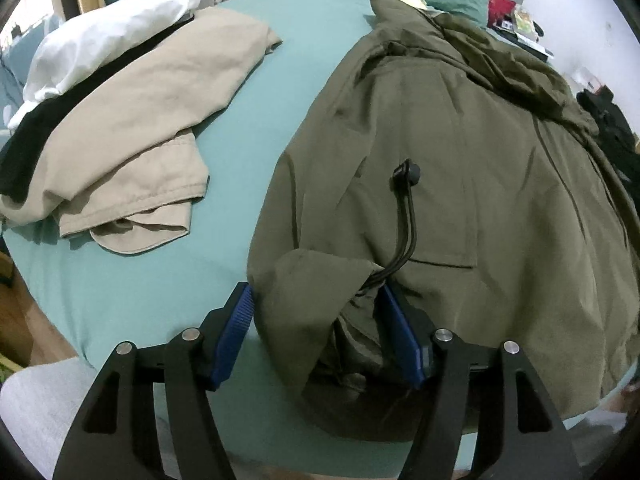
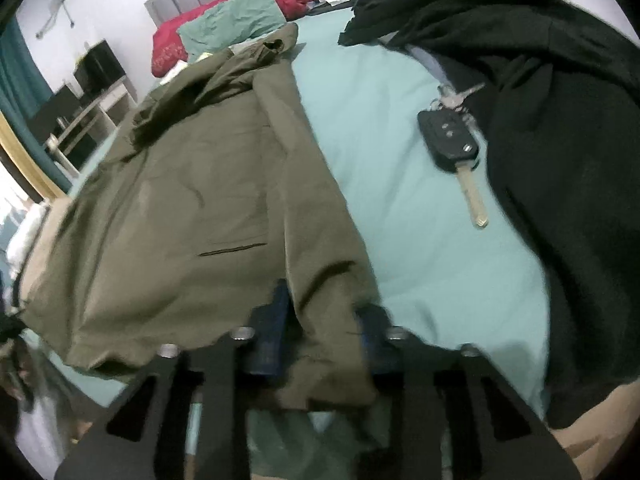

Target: Fold large clothes

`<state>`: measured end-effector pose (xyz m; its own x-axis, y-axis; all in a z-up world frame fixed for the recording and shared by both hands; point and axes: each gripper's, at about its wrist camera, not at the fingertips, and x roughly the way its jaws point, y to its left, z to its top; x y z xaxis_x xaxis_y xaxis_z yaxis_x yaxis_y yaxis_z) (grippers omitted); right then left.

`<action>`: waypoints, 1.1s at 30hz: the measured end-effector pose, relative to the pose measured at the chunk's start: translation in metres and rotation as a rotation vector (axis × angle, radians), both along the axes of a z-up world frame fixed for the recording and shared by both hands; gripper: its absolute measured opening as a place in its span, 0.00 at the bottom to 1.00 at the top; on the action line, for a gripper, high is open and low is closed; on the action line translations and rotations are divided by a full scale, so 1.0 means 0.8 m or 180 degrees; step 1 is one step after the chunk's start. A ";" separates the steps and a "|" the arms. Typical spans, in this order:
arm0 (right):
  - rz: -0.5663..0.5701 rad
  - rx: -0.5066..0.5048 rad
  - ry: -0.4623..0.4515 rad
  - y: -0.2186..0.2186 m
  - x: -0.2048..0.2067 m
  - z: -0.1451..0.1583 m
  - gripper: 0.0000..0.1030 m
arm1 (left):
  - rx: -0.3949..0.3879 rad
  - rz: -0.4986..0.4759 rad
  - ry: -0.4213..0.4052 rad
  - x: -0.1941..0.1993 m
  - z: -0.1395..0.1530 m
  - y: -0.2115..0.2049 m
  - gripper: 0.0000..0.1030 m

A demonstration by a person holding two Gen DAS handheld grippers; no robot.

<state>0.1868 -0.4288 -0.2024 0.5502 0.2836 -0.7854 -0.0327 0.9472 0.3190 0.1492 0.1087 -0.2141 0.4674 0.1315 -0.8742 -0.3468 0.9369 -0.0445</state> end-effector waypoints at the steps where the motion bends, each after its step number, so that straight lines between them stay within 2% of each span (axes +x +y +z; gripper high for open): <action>1: 0.0017 0.0052 -0.0004 0.001 -0.003 0.000 0.12 | -0.0019 -0.0020 0.0002 -0.003 0.000 0.001 0.63; 3: 0.0020 0.0064 -0.0023 0.005 -0.007 0.001 0.09 | -0.0101 -0.0152 -0.0035 -0.003 0.002 -0.002 0.37; 6: -0.0043 0.0127 -0.0051 0.006 -0.014 0.006 0.07 | -0.0017 -0.0240 -0.0073 -0.009 0.011 -0.007 0.18; 9: -0.0176 0.0257 -0.0118 0.000 -0.023 0.017 0.07 | -0.0045 -0.0155 -0.0285 -0.025 0.033 0.003 0.15; 12: -0.0229 0.0197 -0.0286 0.000 -0.033 0.036 0.06 | -0.0035 -0.0108 -0.0442 -0.039 0.054 0.011 0.14; 17: -0.0309 0.0178 -0.0511 0.002 -0.053 0.065 0.05 | 0.0032 -0.0225 -0.0653 -0.063 0.093 0.009 0.13; 33: -0.0486 0.0399 -0.1058 -0.030 -0.120 0.159 0.05 | -0.0120 -0.0346 -0.1092 -0.148 0.191 0.006 0.13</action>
<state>0.0909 -0.4528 -0.0749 0.8123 0.2611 -0.5215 -0.0154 0.9035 0.4284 0.0306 0.1137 -0.0610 0.7439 0.0357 -0.6673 -0.2042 0.9629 -0.1762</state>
